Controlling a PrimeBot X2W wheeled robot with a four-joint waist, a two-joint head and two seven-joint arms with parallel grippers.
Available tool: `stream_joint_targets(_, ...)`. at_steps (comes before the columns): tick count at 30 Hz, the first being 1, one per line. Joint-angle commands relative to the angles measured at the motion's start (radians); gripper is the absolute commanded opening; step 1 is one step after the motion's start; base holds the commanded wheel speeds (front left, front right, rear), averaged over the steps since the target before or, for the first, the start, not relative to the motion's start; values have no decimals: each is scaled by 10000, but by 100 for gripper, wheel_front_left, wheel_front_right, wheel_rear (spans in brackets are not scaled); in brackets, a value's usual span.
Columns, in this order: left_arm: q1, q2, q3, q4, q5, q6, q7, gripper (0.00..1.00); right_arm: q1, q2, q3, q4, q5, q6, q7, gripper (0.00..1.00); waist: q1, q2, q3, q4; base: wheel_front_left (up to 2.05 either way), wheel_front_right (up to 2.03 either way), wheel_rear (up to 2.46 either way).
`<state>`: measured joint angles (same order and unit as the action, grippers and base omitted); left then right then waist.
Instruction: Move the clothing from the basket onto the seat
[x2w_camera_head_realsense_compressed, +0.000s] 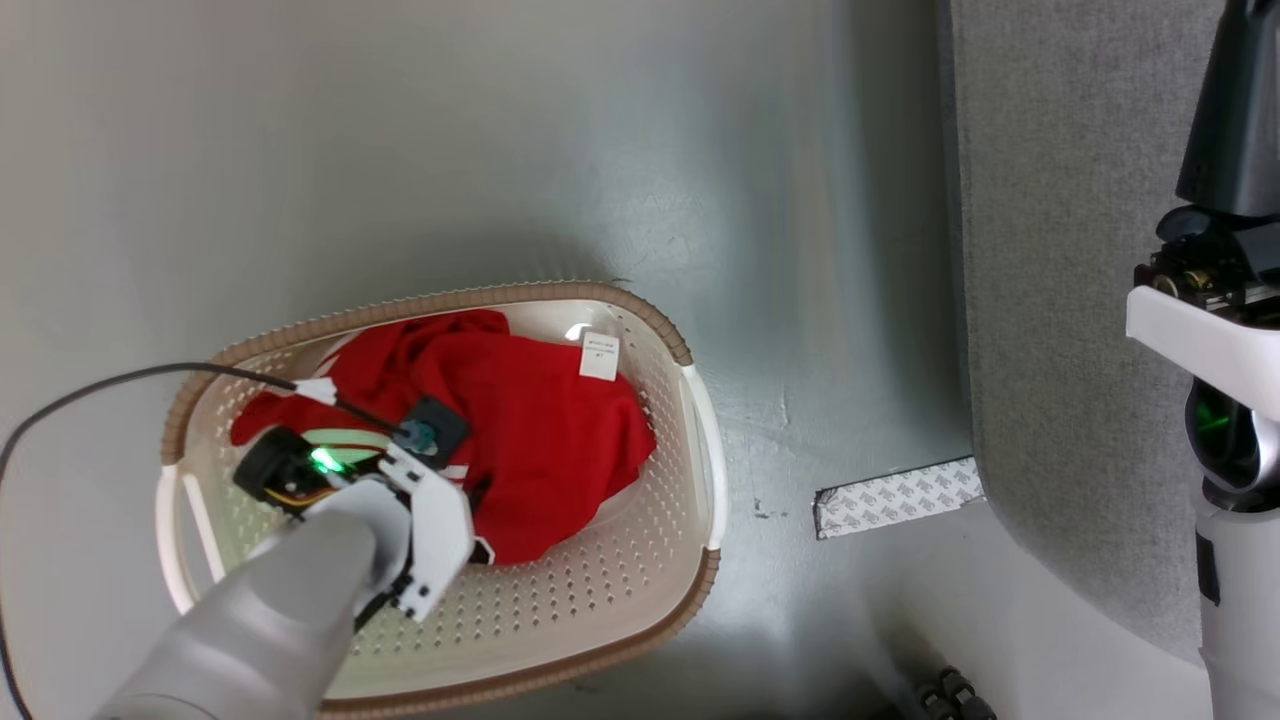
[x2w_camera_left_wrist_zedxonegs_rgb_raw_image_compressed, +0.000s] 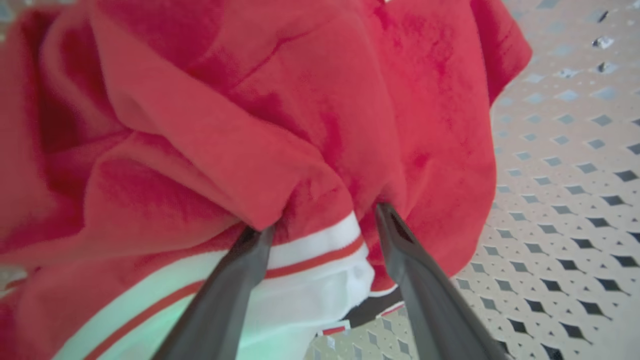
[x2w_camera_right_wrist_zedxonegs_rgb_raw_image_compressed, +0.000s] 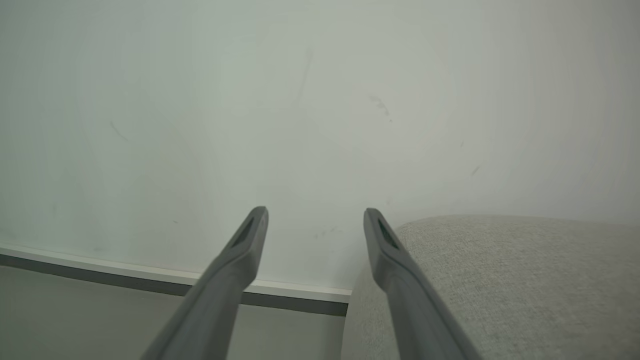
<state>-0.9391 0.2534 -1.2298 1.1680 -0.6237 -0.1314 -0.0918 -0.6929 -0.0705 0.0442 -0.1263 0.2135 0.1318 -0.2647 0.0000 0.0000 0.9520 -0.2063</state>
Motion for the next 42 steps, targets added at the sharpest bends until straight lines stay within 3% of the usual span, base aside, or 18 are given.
stream_joint_targets(1,-186,182,-91,45,-98,17,69,100,17,-3,31,3,-102,-23,10,100,0,0,26,-39,0,0,0)
stream_joint_targets(6,-145,268,-326,111,-326,17,660,98,59,26,49,7,-132,-23,10,100,0,0,47,-119,0,0,0)
stream_joint_targets(7,-157,300,-348,42,-371,17,698,70,76,31,46,17,-136,-23,10,100,0,0,40,-124,0,0,0)
stream_joint_targets(9,-172,355,-400,-45,-460,17,657,0,124,41,27,32,-138,-23,10,100,0,0,16,-130,0,0,0)
stream_joint_targets(25,42,250,-512,-264,-916,17,-18,0,346,-55,-82,217,-108,-23,9,100,0,0,-818,79,0,0,0)
stream_joint_targets(42,1593,-387,-516,-1014,-1611,17,-1206,0,1535,-697,85,1227,258,-23,11,100,0,0,-4206,858,0,0,0)
